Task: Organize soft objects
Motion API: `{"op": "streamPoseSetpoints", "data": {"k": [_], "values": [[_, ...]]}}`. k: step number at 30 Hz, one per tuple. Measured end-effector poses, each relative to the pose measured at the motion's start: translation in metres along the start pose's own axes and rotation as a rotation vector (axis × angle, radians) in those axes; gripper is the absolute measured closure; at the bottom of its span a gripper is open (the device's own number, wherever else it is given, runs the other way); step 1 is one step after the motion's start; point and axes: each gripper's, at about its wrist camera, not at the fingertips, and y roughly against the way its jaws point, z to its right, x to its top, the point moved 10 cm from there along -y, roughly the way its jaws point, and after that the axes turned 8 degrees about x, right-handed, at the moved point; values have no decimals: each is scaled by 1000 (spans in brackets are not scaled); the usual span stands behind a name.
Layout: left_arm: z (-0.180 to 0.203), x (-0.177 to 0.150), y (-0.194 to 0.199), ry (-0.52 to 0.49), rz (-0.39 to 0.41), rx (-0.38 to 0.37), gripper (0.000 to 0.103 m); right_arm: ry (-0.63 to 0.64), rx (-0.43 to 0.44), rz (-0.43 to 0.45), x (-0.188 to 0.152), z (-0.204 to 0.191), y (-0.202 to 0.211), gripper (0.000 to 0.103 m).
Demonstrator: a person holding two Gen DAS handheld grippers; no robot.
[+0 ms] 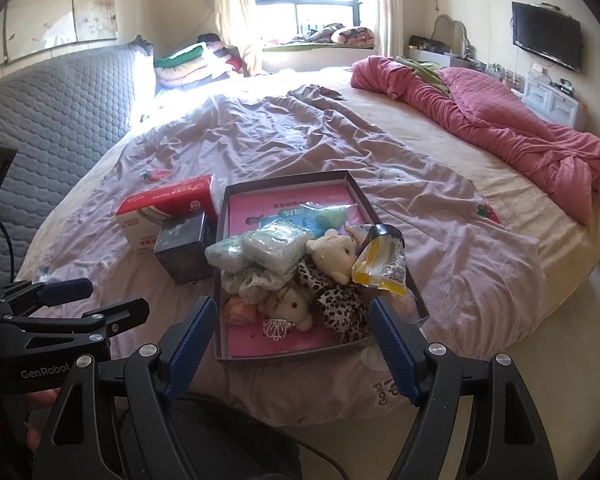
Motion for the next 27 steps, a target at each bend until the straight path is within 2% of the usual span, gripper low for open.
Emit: {"op": "streamPoseSetpoints", "data": {"k": [27], "values": [[-8, -16, 6, -5, -11, 27, 23, 0, -2, -44, -20, -8, -2, 23]]}}
